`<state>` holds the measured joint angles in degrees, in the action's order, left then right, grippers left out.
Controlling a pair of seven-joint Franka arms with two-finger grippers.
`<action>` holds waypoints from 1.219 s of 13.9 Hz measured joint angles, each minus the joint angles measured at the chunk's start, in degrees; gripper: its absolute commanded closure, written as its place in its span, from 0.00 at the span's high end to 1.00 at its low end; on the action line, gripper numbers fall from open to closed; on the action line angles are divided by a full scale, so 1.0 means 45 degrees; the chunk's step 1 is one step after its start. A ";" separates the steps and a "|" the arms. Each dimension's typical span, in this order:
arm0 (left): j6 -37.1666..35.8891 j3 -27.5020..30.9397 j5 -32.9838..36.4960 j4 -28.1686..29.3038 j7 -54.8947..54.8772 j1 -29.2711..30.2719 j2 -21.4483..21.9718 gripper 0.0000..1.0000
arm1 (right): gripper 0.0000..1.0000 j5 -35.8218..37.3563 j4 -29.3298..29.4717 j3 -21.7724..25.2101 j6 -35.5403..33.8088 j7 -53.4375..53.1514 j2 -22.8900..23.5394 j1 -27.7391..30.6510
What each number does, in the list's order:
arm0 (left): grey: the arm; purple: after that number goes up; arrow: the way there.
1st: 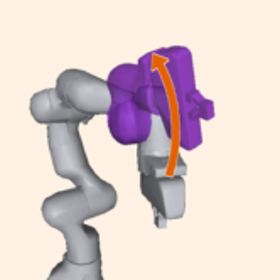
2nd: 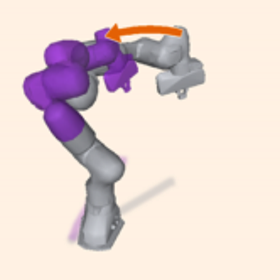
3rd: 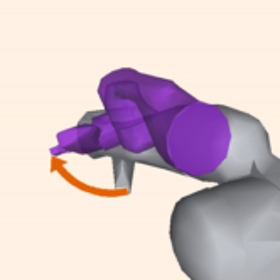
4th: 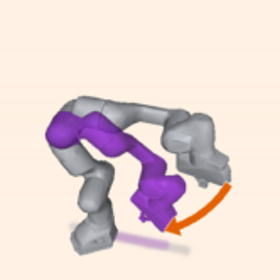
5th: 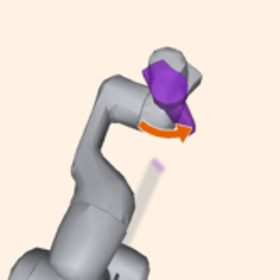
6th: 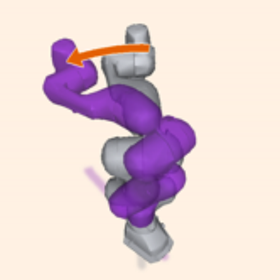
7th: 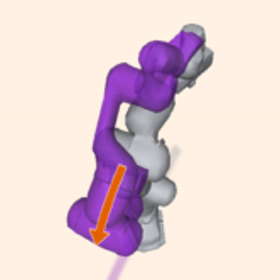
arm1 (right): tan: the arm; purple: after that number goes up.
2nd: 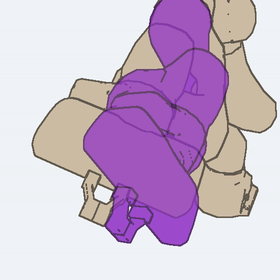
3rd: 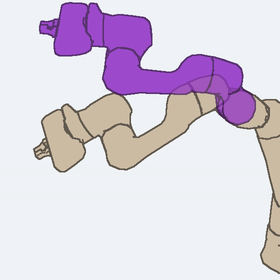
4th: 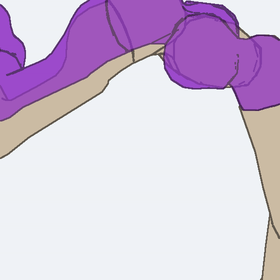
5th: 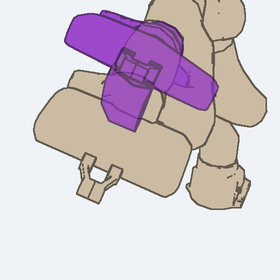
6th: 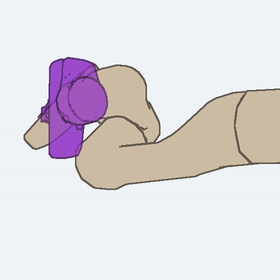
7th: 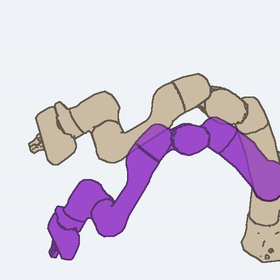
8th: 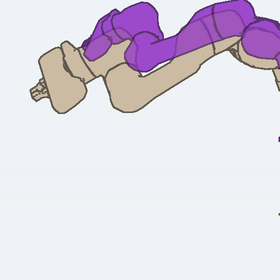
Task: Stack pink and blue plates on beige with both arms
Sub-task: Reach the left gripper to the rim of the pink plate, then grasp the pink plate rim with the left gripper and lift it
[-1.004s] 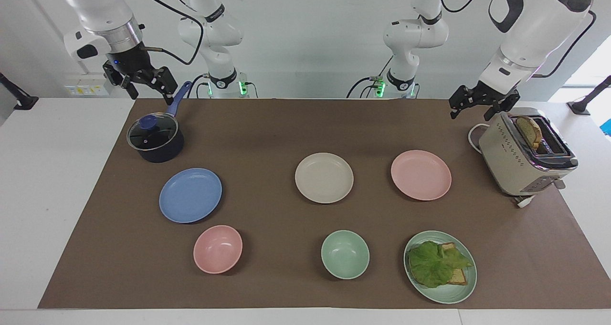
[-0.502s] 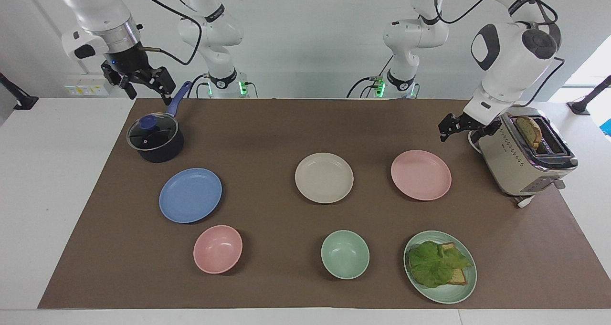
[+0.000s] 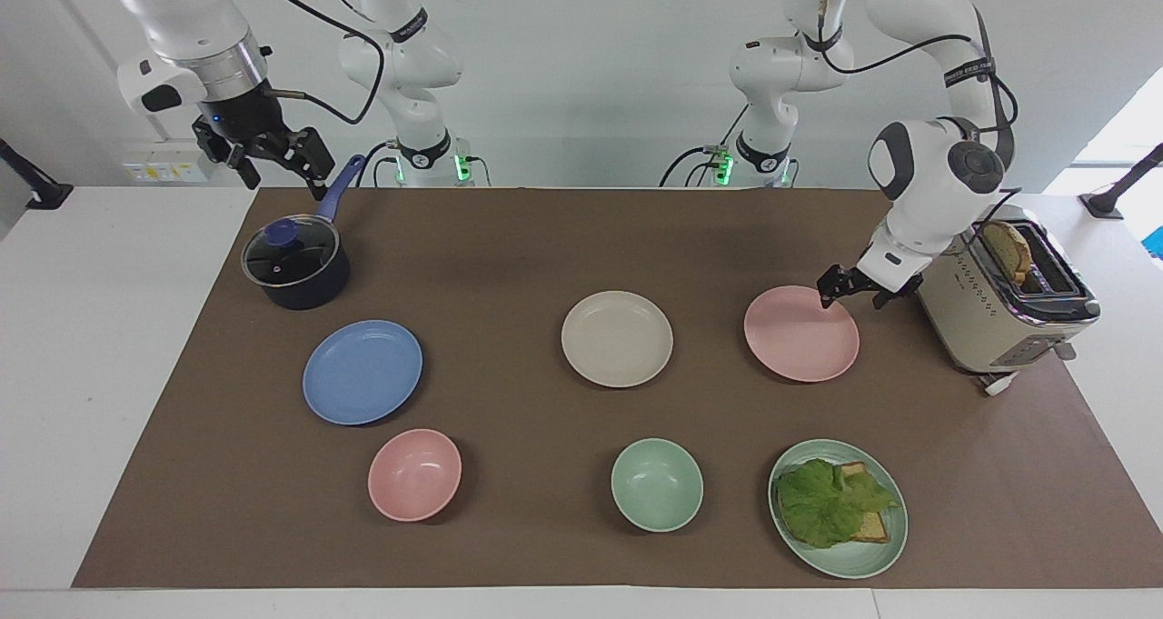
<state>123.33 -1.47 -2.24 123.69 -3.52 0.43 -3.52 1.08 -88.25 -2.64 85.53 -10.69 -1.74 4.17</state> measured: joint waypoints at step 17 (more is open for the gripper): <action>0.1571 -0.0015 -0.0036 0.0452 -0.0691 0.0343 -0.0829 0.00 | 1.00 0.0000 0.0000 0.0009 0.0000 0.0000 0.0000 0.0006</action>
<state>130.40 -1.54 -2.41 125.72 -6.63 1.97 -7.25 1.08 -88.26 -2.60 85.53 -10.69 -1.74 4.19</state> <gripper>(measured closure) 0.899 0.000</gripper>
